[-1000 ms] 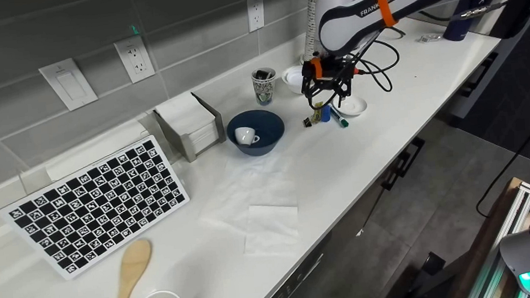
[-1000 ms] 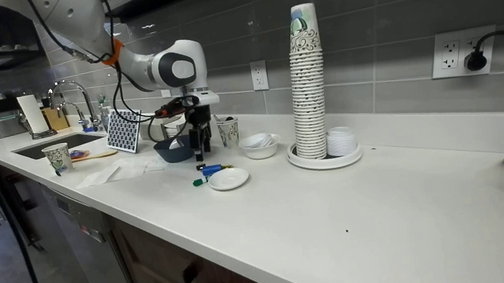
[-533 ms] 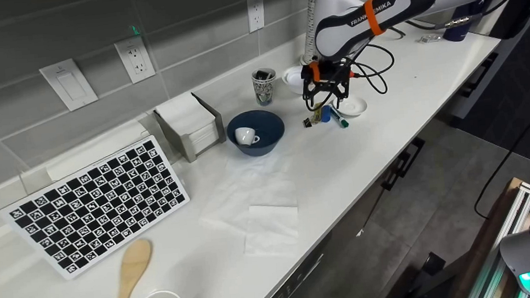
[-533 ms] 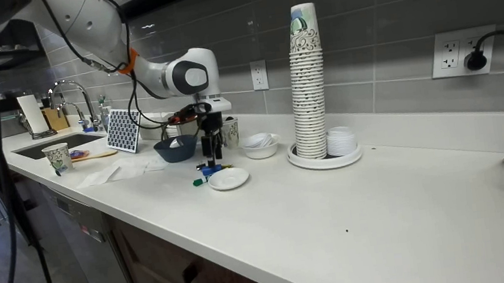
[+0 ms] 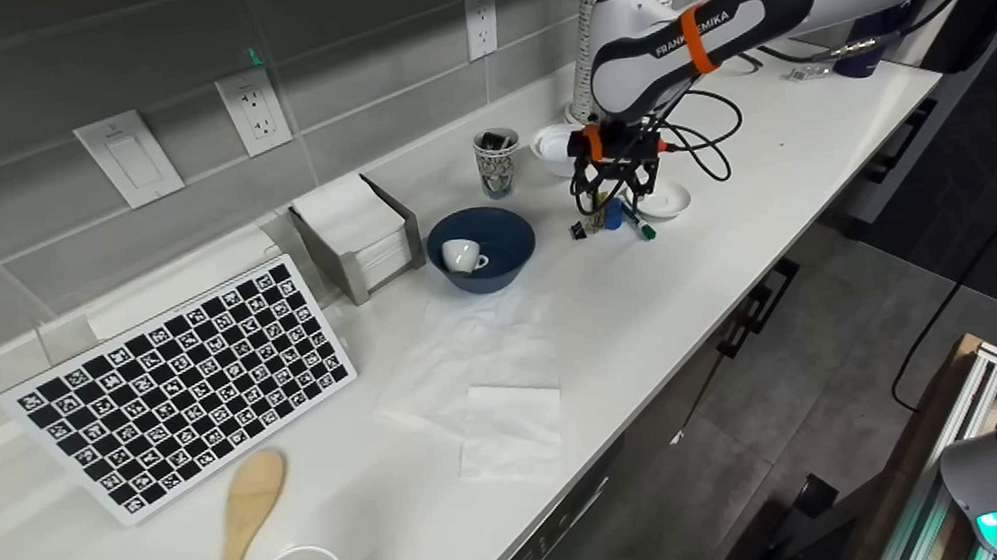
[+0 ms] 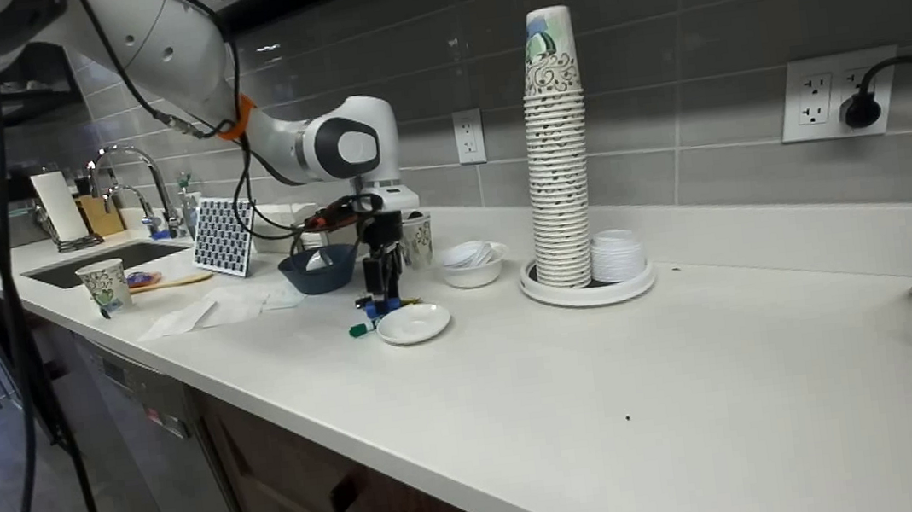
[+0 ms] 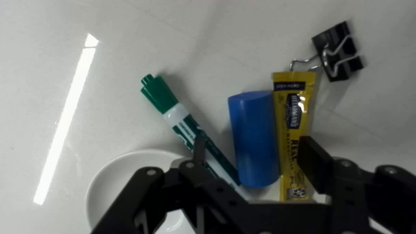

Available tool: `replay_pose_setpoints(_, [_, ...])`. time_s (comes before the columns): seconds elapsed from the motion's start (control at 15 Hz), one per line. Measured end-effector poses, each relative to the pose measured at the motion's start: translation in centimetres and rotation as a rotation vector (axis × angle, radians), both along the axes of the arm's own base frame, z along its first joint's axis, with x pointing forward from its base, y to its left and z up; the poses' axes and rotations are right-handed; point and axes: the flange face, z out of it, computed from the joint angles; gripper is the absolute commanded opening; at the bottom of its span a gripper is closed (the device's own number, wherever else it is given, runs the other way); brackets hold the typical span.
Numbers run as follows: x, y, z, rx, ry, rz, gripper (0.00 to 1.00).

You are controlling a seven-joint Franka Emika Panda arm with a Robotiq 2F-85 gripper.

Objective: Put the blue cylinder and the yellow thing onto the bowl

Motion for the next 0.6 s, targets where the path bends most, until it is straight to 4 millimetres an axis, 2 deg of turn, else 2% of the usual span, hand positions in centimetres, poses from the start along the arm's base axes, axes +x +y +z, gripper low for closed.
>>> replay_pose_setpoints(0.07, [-0.06,0.12,-0.07,0.0,0.006,0.002,0.63])
replay_pose_setpoints(0.13, [-0.13,0.24,-0.15,0.0,0.012,0.003,0.46])
replay_pose_setpoints(0.2, [-0.18,0.37,-0.16,0.001,0.017,0.005,0.38])
replay_pose_setpoints(0.27, [-0.21,0.49,-0.15,0.001,0.022,0.007,0.37])
replay_pose_setpoints(0.47, [-0.31,0.8,-0.2,0.001,0.033,0.011,0.16])
replay_pose_setpoints(0.53, [-0.33,0.89,-0.25,0.001,0.035,0.012,0.16])
replay_pose_setpoints(0.6, [-0.34,0.95,-0.27,0.001,0.036,0.012,0.09])
